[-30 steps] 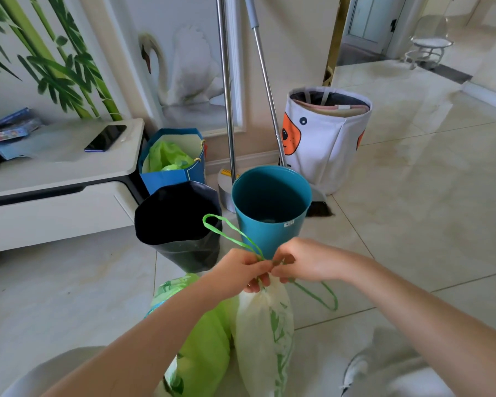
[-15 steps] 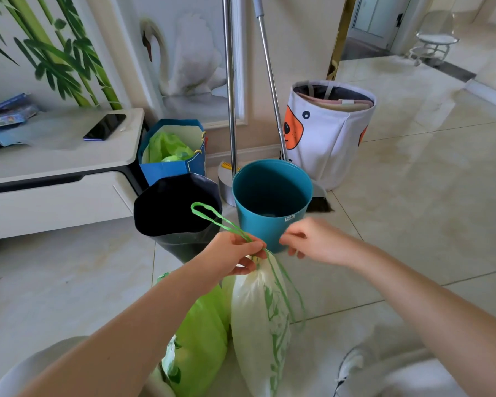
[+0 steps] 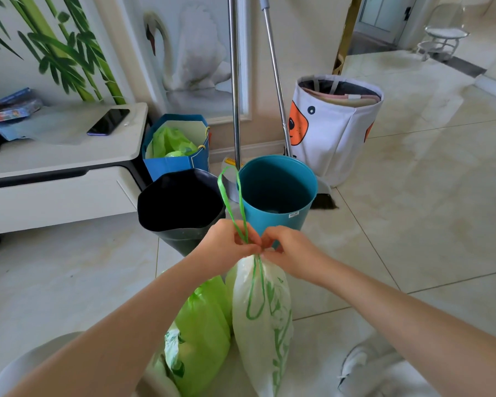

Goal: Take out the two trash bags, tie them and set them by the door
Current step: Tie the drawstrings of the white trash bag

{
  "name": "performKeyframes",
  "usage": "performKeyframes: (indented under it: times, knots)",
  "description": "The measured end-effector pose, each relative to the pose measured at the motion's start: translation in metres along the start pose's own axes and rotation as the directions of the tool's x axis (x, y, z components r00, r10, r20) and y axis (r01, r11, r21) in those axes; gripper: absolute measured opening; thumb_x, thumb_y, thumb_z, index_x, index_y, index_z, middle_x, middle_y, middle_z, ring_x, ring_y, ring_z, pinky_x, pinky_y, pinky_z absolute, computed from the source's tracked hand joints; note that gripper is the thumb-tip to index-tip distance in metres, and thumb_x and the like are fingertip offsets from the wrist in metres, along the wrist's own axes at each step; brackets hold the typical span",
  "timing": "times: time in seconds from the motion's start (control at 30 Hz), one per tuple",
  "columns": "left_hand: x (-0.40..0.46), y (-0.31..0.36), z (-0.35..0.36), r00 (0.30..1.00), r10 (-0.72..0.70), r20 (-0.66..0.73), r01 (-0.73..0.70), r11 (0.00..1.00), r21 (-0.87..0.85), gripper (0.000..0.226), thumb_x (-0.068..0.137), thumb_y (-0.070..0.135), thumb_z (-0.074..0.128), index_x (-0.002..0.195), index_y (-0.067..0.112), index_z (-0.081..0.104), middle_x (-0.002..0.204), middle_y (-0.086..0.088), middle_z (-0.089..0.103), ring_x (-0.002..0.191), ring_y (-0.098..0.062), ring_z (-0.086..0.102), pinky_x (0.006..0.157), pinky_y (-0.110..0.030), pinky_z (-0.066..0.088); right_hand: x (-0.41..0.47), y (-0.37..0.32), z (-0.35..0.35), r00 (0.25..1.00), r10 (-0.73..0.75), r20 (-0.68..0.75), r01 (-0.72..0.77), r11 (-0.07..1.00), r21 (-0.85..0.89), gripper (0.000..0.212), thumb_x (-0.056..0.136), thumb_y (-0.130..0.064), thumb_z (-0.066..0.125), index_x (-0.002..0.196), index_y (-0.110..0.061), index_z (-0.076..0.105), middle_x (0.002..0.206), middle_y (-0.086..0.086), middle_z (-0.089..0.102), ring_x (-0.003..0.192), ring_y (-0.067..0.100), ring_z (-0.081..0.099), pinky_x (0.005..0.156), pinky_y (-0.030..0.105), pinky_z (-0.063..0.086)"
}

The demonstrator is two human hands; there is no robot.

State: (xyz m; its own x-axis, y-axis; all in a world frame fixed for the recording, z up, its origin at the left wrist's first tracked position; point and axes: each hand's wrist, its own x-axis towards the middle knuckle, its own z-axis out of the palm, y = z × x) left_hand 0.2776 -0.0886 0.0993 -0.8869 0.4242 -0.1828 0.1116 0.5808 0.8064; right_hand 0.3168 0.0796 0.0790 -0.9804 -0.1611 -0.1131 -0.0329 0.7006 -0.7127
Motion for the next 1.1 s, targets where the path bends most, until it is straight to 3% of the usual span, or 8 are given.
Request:
performKeyframes:
  times: [0.17,0.3,0.43,0.53,0.73,0.87,0.97,1.1]
  knots:
    - [0.004,-0.005,0.002,0.993,0.106,-0.055,-0.093,0.973,0.211,0.013,0.078,0.025,0.074,0.091,0.028,0.071,0.075,0.008,0.072,0.066,0.003,0.061,0.071,-0.020,0.051,-0.001,-0.004,0.000,1.000,0.011,-0.022,-0.012,1.000,-0.011,0.007,0.088,-0.022,0.060,0.082,-0.024,0.057,0.089,-0.004,0.053,0.081,0.014,0.052,0.071,0.025,0.036]
    - [0.003,-0.009,0.004,0.987,0.158,-0.025,-0.129,0.883,0.452,0.038,0.075,0.058,0.052,0.087,0.027,0.070,0.078,0.004,0.070,0.076,-0.016,0.064,0.070,-0.037,0.053,-0.002,-0.003,0.000,0.998,0.055,0.004,-0.055,0.998,-0.007,0.005,0.088,-0.024,0.060,0.085,-0.022,0.063,0.088,-0.006,0.056,0.082,0.015,0.057,0.072,0.028,0.043]
    - [0.002,-0.007,0.005,0.985,0.170,-0.011,-0.132,0.805,0.578,0.021,0.086,0.041,0.064,0.095,0.022,0.065,0.086,-0.001,0.068,0.086,-0.023,0.063,0.074,-0.038,0.051,-0.003,-0.005,-0.002,0.995,0.092,0.035,-0.093,0.995,0.030,0.011,0.087,-0.025,0.063,0.078,-0.028,0.059,0.078,-0.015,0.057,0.078,0.011,0.059,0.068,0.024,0.044]
    - [0.001,-0.007,0.009,0.982,0.190,0.025,-0.158,0.732,0.662,0.021,0.089,0.042,0.057,0.098,0.023,0.058,0.093,-0.001,0.067,0.090,-0.026,0.062,0.075,-0.038,0.050,-0.002,-0.002,0.000,0.988,0.133,0.073,-0.138,0.988,0.068,0.006,0.084,-0.026,0.066,0.079,-0.025,0.064,0.086,-0.004,0.068,0.083,0.015,0.066,0.075,0.029,0.051]
    - [0.000,-0.006,0.015,0.974,0.224,0.044,-0.190,0.690,0.698,0.024,0.094,0.036,0.049,0.112,0.019,0.049,0.093,-0.004,0.066,0.086,-0.031,0.063,0.070,-0.039,0.049,-0.001,0.003,0.000,0.979,0.182,0.095,-0.198,0.962,0.190,0.018,0.091,-0.022,0.053,0.092,-0.016,0.070,0.089,0.008,0.074,0.074,0.021,0.069,0.066,0.032,0.054]
    - [-0.002,-0.008,0.018,0.969,0.238,0.067,-0.220,0.710,0.669,0.028,0.095,0.035,0.048,0.116,0.018,0.048,0.095,-0.006,0.067,0.088,-0.032,0.063,0.073,-0.042,0.051,-0.002,0.003,0.000,0.970,0.200,0.135,-0.228,0.943,0.242,0.016,0.091,-0.013,0.053,0.104,-0.016,0.061,0.082,0.003,0.067,0.065,0.014,0.063,0.064,0.030,0.054]
    - [-0.004,-0.009,0.020,0.962,0.261,0.075,-0.245,0.714,0.656,0.026,0.095,0.035,0.050,0.113,0.016,0.050,0.093,-0.007,0.066,0.086,-0.032,0.062,0.071,-0.041,0.049,-0.004,0.000,-0.003,0.956,0.193,0.221,-0.246,0.938,0.246,0.021,0.092,-0.010,0.050,0.087,-0.025,0.064,0.076,-0.004,0.061,0.065,0.008,0.059,0.065,0.026,0.053]
    - [-0.002,-0.014,0.017,0.977,0.205,0.063,-0.209,0.840,0.501,0.014,0.088,0.031,0.060,0.097,0.023,0.055,0.079,-0.005,0.061,0.079,-0.030,0.061,0.069,-0.040,0.049,-0.002,0.004,-0.004,0.935,0.250,0.251,-0.321,0.898,0.301,0.023,0.091,-0.013,0.056,0.079,-0.031,0.065,0.080,-0.005,0.064,0.068,0.006,0.059,0.068,0.025,0.052]
